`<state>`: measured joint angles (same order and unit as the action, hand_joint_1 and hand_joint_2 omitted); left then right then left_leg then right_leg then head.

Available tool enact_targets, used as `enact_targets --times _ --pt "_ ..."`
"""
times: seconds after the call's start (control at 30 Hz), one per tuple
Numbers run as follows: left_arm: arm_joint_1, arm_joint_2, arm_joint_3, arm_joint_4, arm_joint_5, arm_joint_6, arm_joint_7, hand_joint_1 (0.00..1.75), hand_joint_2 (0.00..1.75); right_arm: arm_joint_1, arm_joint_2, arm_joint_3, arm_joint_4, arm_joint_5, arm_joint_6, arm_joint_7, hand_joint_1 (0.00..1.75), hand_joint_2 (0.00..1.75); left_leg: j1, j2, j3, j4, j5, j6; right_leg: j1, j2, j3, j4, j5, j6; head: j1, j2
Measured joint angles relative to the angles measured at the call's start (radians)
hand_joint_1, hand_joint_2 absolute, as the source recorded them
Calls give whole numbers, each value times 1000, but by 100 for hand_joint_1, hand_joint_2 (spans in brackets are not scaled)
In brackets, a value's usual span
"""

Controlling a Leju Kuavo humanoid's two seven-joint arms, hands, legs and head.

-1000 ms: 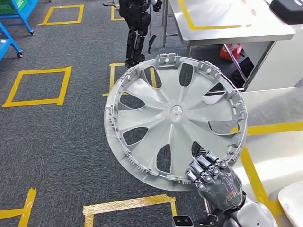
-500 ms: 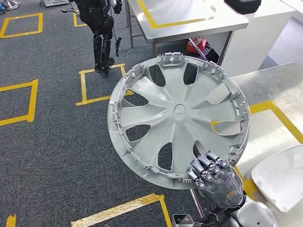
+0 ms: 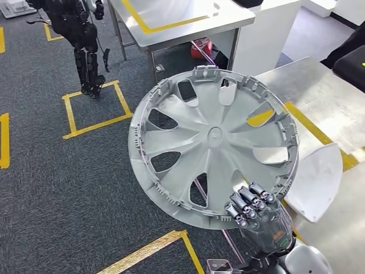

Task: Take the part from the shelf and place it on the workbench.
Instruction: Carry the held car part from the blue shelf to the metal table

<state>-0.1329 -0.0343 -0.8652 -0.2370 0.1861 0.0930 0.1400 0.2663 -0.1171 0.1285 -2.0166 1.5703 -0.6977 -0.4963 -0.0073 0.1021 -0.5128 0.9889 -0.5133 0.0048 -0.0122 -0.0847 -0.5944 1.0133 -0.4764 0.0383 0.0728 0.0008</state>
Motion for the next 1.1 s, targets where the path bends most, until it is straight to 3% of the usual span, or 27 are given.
enact_targets --times 0.07,0.13,0.17,0.23,0.27,0.3,0.33,0.37,0.4,0.43,0.47,0.53,0.6,0.67,0.73,0.8,0.83,0.87,0.93,1.0,1.03,1.1 --pt "-1 -1 0 0 0 0 0 0 175 2 0 0 0 0 0 2 168 175 0 18 4 1 -4 -8 3 25 -2 2 1 -16 -3 0" --pt "-4 -2 0 0 -1 -1 0 0 175 3 0 0 0 0 0 4 168 175 6 -8 -1 23 -26 -18 2 48 -3 0 3 -29 -5 0" --pt "-5 -2 0 0 -1 -1 0 0 175 2 0 -1 0 0 0 5 168 175 9 -36 -17 63 -53 -22 0 59 -3 -1 5 -35 -7 0" --pt "-2 -2 0 0 -1 -1 0 0 175 1 0 -1 0 0 0 6 168 175 11 -86 -83 206 -122 -22 2 84 -2 -1 6 -43 -8 0" --pt "-1 -2 0 0 -1 -1 0 0 175 1 0 -1 1 0 0 6 168 175 10 -94 -117 275 -146 -21 4 98 -2 -1 7 -44 -8 0" --pt "-1 -2 0 0 0 -2 -1 0 175 1 0 -1 1 0 0 6 168 175 10 -97 -140 316 -150 -18 6 113 -2 -1 7 -46 -8 0" --pt "-2 -2 0 0 0 -2 -1 0 175 1 0 -1 1 0 0 6 168 175 9 -99 -145 316 -133 -13 8 127 -1 -1 7 -47 -8 0" --pt "-3 -2 0 0 -1 -2 -2 0 175 1 0 -1 1 0 0 6 168 175 8 -103 -131 275 -98 -7 10 143 1 -1 8 -47 -8 0" --pt "-4 -2 0 0 -1 -2 -1 0 175 1 0 -1 1 0 0 6 168 175 6 -114 -104 207 -54 0 11 157 2 -1 8 -47 -8 0" --pt "-3 -1 0 0 -2 -1 -1 0 175 1 0 -1 1 0 0 7 168 175 5 -140 -75 136 -18 7 11 171 2 0 9 -46 -7 0" --pt "-2 0 0 1 -3 -1 -1 0 175 0 0 -1 2 0 0 7 168 175 5 -164 -51 76 5 11 10 184 0 1 11 -43 -7 0" --pt "-1 1 0 1 -6 -1 -1 0 175 -1 0 -1 3 0 0 7 168 175 4 -194 -34 26 13 15 5 206 -10 2 16 -33 -7 0" --pt "-4 0 0 2 -8 -1 -1 0 175 0 0 -1 4 0 0 8 168 175 4 -175 -32 15 17 18 1 220 -21 2 21 -21 -7 0" --pt "-6 -1 0 2 -8 0 -1 0 175 -1 0 0 5 0 0 6 168 175 7 -148 -27 0 25 26 4 179 -44 34 -2 -13 -3 0" --pt "-4 -1 1 2 -2 1 2 0 175 -4 0 1 6 0 0 3 168 175 8 -118 -26 -7 29 31 6 115 -97 141 -62 -6 2 0" --pt "2 -1 5 2 11 4 5 0 175 -4 0 3 9 0 0 2 168 175 7 -86 -27 -6 28 32 1 94 -149 256 -109 4 3 0" --pt "4 -1 9 2 16 6 6 0 175 -3 0 3 10 0 0 1 168 175 8 -72 -27 -6 27 31 -2 91 -154 273 -109 9 3 0" --pt "5 -1 12 2 22 7 6 0 175 -2 0 3 11 0 0 1 168 175 9 -58 -27 -5 26 29 -5 85 -139 250 -91 13 3 0" --pt "5 -2 19 2 28 8 7 0 175 -2 0 3 12 0 0 1 168 175 9 -35 -24 -2 20 21 -8 50 -60 114 -35 18 3 0" --pt "5 -1 23 2 30 9 7 0 175 -3 0 3 13 0 0 1 168 175 5 -16 -21 4 13 9 -5 17 3 10 -9 10 4 0" --pt "6 0 25 2 30 9 7 0 175 -3 0 3 13 0 0 1 168 175 2 -8 -20 6 11 4 -2 13 12 -5 -10 3 2 0" --pt "5 0 28 2 29 10 7 0 175 -1 0 3 14 0 0 1 168 175 3 6 -16 7 7 -5 0 36 12 -3 -8 -14 0 0"
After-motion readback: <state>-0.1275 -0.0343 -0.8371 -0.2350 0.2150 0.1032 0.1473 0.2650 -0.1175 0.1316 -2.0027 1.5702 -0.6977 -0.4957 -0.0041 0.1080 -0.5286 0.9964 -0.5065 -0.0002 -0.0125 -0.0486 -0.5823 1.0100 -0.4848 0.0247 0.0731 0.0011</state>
